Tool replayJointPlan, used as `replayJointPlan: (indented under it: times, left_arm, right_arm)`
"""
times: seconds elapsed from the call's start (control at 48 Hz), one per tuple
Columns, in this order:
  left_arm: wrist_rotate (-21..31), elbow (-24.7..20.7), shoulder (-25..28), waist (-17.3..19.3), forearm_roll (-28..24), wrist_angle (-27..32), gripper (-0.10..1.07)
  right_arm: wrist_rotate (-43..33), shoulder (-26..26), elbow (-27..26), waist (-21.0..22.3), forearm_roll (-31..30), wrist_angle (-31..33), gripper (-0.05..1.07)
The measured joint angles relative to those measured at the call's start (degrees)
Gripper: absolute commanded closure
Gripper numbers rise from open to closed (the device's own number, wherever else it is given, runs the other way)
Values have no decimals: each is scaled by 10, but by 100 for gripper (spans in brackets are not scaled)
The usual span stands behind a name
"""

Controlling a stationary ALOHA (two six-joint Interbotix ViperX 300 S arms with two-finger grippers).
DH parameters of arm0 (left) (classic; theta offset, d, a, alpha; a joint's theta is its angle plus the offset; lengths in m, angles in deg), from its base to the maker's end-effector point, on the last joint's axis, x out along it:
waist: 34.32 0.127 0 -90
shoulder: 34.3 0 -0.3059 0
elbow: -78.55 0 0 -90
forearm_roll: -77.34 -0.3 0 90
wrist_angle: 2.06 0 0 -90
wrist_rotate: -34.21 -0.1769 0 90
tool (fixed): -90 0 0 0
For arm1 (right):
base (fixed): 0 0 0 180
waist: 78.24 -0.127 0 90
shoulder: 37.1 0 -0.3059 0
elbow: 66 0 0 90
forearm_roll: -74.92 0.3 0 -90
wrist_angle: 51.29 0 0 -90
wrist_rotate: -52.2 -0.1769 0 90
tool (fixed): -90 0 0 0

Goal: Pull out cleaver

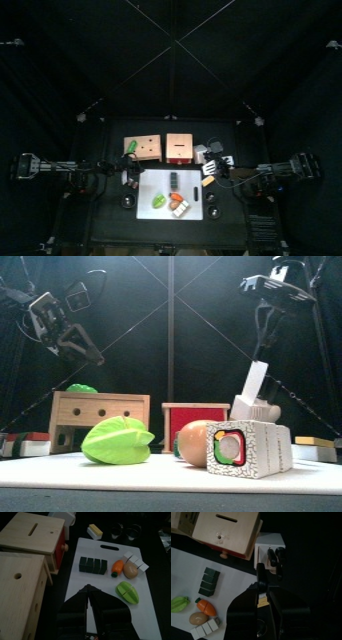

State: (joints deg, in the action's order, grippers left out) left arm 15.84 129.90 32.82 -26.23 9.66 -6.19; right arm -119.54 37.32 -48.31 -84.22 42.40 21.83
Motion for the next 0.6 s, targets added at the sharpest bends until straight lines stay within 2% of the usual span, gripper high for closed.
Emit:
replayJointPlan:
  times: [0.604]
  left_arm:
    - [0, 2, 0, 1, 8, 0, 50]
  right_arm:
    - [0, -45, 0, -27, 0, 0, 55]
